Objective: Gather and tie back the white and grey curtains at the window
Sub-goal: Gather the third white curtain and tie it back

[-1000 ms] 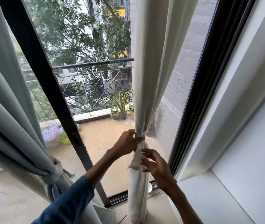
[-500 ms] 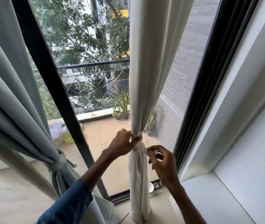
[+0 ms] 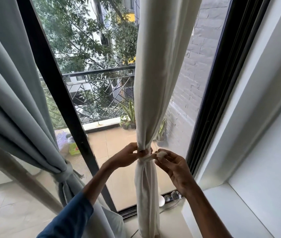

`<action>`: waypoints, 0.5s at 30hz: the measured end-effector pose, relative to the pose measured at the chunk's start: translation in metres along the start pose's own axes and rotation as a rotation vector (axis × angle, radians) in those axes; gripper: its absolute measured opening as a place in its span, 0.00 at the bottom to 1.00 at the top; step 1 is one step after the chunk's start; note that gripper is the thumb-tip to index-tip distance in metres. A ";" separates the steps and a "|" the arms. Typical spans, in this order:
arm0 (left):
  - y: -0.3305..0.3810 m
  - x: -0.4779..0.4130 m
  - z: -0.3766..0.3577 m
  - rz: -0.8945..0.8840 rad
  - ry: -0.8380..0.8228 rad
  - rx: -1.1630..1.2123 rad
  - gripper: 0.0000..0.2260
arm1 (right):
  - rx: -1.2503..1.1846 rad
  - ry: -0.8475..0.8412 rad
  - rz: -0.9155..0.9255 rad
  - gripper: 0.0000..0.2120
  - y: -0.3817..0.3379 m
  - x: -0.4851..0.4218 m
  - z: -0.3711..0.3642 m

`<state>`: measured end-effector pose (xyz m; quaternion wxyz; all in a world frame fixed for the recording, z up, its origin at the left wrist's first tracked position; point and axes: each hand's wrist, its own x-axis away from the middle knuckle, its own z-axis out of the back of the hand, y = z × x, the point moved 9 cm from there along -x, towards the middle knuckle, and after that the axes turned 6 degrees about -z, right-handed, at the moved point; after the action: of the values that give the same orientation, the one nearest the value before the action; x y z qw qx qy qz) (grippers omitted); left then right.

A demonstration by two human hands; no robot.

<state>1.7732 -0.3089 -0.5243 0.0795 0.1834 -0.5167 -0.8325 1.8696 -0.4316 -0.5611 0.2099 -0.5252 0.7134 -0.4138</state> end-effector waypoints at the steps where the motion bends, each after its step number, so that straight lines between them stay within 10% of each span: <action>1: 0.001 0.000 -0.001 -0.006 -0.009 0.002 0.23 | 0.055 0.032 0.017 0.13 -0.002 0.000 0.000; 15: -0.015 -0.002 0.006 0.034 0.056 -0.008 0.18 | 0.737 0.316 0.429 0.17 -0.021 -0.004 0.004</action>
<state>1.7732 -0.2966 -0.5344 0.1086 0.1974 -0.5139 -0.8277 1.8856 -0.4311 -0.5471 0.3524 -0.1862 0.6342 -0.6625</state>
